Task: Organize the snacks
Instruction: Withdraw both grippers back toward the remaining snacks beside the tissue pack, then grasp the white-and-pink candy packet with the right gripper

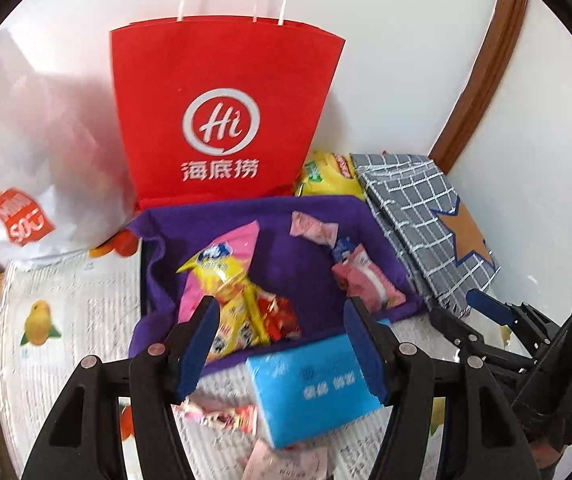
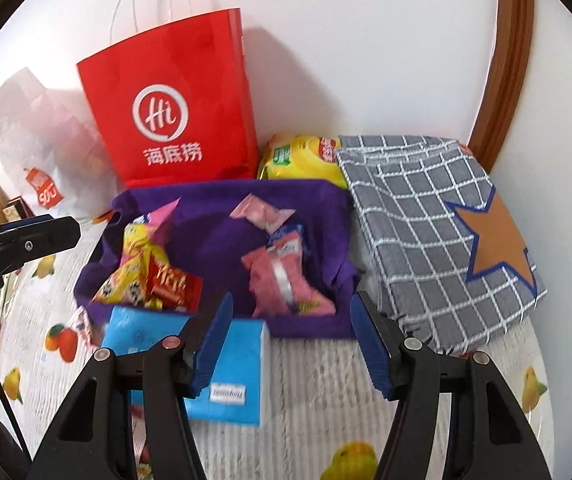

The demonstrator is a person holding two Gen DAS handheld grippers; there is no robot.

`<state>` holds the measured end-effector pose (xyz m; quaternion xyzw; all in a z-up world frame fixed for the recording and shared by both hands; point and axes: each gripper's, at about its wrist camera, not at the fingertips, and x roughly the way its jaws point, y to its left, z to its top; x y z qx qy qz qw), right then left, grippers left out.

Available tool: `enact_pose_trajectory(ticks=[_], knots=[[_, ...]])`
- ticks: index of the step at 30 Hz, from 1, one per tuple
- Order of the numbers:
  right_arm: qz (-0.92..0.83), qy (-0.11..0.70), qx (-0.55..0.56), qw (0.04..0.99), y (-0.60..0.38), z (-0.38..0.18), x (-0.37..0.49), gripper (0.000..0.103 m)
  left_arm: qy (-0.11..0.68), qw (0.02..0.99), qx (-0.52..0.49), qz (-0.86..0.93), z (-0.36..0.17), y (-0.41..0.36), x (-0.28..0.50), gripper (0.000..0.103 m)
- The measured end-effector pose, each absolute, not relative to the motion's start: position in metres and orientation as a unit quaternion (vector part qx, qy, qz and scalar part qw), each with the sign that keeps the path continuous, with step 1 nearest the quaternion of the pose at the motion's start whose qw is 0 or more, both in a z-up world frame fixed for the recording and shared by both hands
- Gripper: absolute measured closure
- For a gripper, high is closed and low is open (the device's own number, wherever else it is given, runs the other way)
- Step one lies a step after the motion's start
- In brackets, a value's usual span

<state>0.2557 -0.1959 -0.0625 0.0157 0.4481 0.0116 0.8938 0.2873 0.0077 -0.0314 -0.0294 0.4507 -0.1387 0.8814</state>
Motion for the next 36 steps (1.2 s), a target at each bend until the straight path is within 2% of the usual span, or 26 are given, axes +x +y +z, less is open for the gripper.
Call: enact_pose_trajectory(ticks=[23,36], knots=[[0.021,0.468,0.011,0.883,-0.175,-0.081,0.182,0.048,0.433,0.896,-0.038,-0.089,-0.056,0.054,0.185,0.041],[0.095,0.477,0.013,0.874,-0.13,-0.099,0.168,0.048,0.472,0.879,-0.063,-0.038,-0.085,0.102,0.179,0.039]])
